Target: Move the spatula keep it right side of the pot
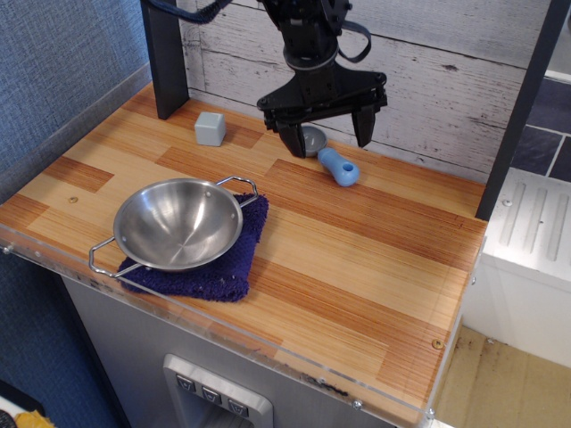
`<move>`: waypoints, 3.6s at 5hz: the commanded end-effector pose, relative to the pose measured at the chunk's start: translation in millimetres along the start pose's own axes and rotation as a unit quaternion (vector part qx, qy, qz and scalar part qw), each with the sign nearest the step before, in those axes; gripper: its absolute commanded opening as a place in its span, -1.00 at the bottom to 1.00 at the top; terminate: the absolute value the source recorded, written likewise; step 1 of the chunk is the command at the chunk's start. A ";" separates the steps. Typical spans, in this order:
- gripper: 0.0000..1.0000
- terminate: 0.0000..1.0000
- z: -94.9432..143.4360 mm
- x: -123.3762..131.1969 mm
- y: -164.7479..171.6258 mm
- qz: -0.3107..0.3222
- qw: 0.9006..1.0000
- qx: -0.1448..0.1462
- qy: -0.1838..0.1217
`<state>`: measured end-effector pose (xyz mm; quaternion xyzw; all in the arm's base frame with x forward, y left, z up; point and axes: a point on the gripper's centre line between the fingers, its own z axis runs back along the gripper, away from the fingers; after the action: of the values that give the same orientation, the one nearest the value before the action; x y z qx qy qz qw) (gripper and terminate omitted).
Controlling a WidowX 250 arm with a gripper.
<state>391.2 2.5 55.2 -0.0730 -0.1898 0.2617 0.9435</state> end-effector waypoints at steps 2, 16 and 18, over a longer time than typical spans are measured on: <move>1.00 -1.00 -24.0 2.2 -16.8 0.001 1.000 0.023 0.003; -1.00 -1.00 50.3 -144.6 16.5 -0.142 0.989 0.040 0.007; -1.00 -1.00 30.4 -139.8 28.3 -0.159 0.986 0.053 0.019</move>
<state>249.9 -50.9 20.7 0.0088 -0.1492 0.1150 0.9821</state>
